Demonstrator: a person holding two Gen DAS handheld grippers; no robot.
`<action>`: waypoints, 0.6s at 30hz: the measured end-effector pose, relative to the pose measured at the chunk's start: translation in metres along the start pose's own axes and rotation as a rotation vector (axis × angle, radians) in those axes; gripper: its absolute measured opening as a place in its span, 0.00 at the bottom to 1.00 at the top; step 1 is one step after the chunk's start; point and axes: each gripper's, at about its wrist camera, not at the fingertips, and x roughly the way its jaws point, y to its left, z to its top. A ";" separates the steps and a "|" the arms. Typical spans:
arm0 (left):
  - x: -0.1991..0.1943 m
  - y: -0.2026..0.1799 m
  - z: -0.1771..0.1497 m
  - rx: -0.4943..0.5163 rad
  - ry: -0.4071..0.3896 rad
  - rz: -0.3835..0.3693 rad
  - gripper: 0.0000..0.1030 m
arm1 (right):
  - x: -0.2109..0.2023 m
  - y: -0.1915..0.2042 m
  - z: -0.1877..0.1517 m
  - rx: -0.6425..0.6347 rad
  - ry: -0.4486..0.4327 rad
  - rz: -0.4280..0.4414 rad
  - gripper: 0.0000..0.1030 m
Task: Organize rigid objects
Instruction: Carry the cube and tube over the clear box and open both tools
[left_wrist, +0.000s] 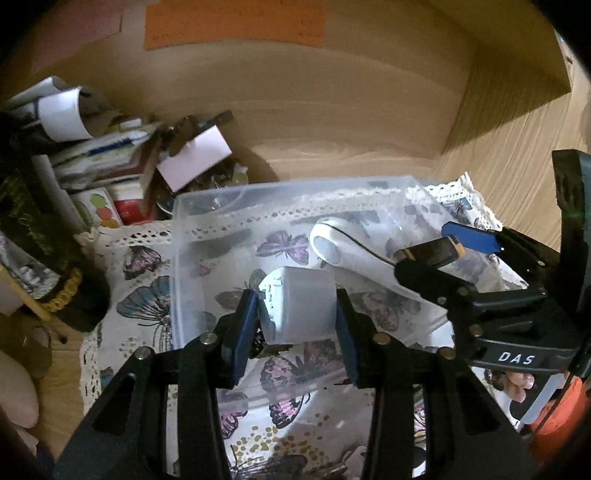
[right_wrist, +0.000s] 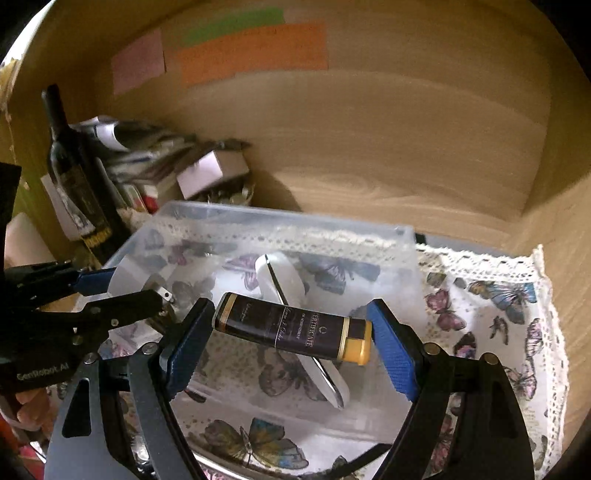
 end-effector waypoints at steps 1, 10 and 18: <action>0.002 0.000 0.000 -0.001 0.005 -0.002 0.40 | 0.002 -0.001 -0.001 0.003 0.009 0.005 0.80; 0.004 0.000 0.000 0.005 0.000 -0.003 0.45 | 0.013 0.002 -0.003 -0.021 0.043 0.020 0.80; -0.033 -0.008 -0.003 0.051 -0.099 0.021 0.58 | -0.017 0.006 -0.001 -0.065 -0.026 0.001 0.80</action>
